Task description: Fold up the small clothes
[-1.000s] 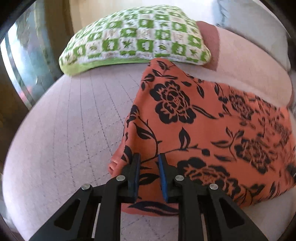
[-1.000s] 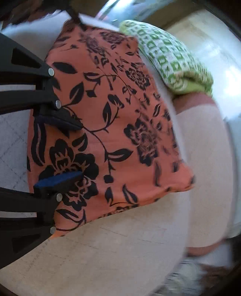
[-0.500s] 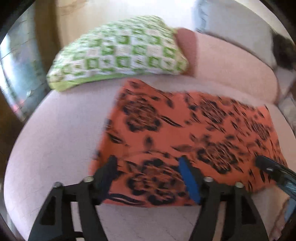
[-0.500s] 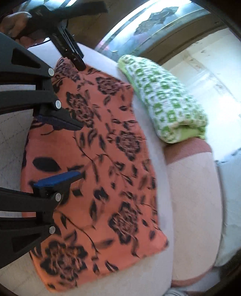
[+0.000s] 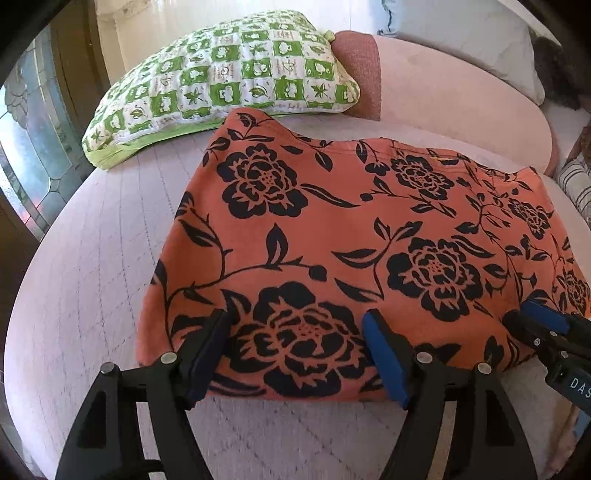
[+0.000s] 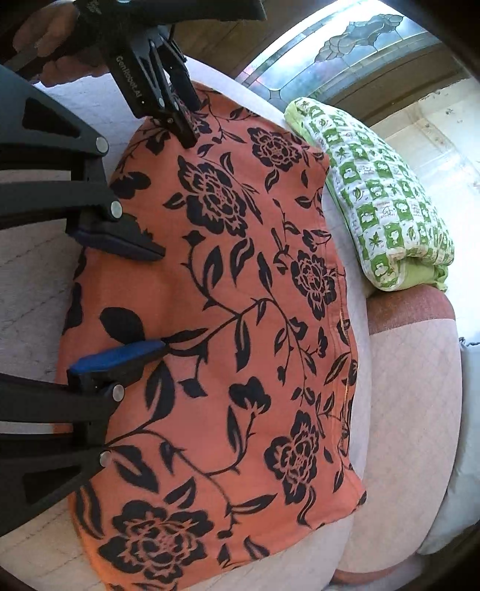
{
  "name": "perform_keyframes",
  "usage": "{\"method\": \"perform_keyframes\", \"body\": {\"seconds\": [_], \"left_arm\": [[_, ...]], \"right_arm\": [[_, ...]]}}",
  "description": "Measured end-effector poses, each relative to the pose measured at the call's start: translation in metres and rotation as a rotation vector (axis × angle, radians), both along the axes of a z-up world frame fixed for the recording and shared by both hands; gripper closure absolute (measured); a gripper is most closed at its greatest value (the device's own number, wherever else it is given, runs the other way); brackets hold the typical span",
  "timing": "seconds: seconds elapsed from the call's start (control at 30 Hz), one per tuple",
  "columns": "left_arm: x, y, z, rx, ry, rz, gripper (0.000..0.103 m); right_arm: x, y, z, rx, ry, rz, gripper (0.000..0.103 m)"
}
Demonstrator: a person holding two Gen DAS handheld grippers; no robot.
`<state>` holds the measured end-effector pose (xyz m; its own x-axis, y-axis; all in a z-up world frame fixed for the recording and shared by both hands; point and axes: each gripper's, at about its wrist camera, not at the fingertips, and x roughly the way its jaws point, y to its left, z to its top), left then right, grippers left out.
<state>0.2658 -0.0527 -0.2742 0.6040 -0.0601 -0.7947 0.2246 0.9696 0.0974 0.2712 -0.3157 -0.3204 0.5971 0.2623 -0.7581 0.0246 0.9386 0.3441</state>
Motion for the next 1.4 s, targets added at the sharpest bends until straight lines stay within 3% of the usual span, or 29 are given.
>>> {"method": "perform_keyframes", "body": {"seconds": [0.17, 0.23, 0.27, 0.37, 0.43, 0.53, 0.63, 0.87, 1.4], "left_arm": [[-0.024, 0.015, 0.012, -0.076, 0.027, 0.050, 0.028], [-0.037, 0.029, 0.015, -0.161, 0.058, 0.109, 0.028], [-0.042, 0.036, 0.017, -0.206, 0.066, 0.136, 0.028], [-0.049, 0.046, 0.019, -0.274, 0.078, 0.188, 0.028], [-0.051, 0.053, 0.019, -0.340, 0.092, 0.203, 0.025], [-0.045, 0.058, 0.009, -0.447, 0.177, 0.212, 0.020], [-0.034, 0.054, -0.002, -0.478, 0.246, 0.224, 0.020], [-0.007, 0.043, -0.009, -0.577, 0.258, 0.202, 0.019], [0.023, 0.025, -0.010, -0.571, 0.222, 0.223, 0.016]], "right_arm": [[-0.023, -0.020, 0.009, 0.090, 0.001, -0.016, 0.053], [-0.037, -0.033, 0.015, 0.145, -0.003, -0.047, 0.053], [-0.048, -0.042, 0.019, 0.188, -0.014, -0.077, 0.051], [-0.077, -0.063, 0.023, 0.328, -0.022, -0.147, 0.033], [-0.091, -0.071, 0.019, 0.416, 0.001, -0.167, 0.031], [-0.102, -0.081, 0.009, 0.523, 0.048, -0.204, 0.027], [-0.101, -0.090, -0.007, 0.628, 0.093, -0.265, 0.026], [-0.080, -0.102, -0.039, 0.802, 0.154, -0.353, 0.025], [-0.030, -0.126, -0.054, 0.892, 0.080, -0.449, 0.021]]}}
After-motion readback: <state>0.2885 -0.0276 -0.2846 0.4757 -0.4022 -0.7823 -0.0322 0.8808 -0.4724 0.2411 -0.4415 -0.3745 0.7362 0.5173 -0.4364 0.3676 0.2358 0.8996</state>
